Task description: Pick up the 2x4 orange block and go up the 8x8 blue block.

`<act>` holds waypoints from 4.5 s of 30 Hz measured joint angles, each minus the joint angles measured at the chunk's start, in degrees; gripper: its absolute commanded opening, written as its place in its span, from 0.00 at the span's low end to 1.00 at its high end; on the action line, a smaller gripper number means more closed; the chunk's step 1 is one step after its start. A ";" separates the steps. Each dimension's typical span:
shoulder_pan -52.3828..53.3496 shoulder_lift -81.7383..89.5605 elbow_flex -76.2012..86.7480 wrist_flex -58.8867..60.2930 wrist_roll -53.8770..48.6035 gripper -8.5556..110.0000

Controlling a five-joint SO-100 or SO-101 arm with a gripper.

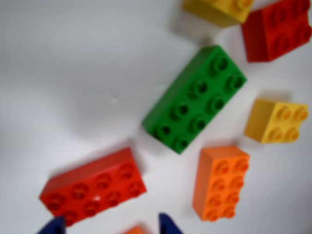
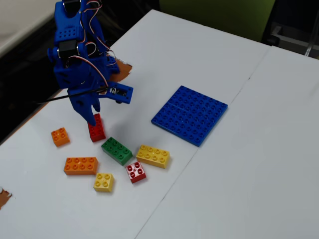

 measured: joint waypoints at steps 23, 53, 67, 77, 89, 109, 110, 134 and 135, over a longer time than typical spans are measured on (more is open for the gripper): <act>6.94 -23.20 -28.83 -6.15 -6.24 0.32; 6.50 -41.31 -35.51 -8.00 -6.33 0.27; 6.24 -41.22 -33.93 -8.96 -6.33 0.14; 6.06 -29.62 -31.73 4.22 13.89 0.11; -3.78 -9.05 -34.45 30.41 50.63 0.11; -40.08 -1.85 -58.71 30.15 94.31 0.10; -40.96 -3.60 -60.91 30.15 94.04 0.10; -43.95 -42.36 -73.65 31.38 72.60 0.10; -43.95 -42.54 -73.74 31.55 72.33 0.10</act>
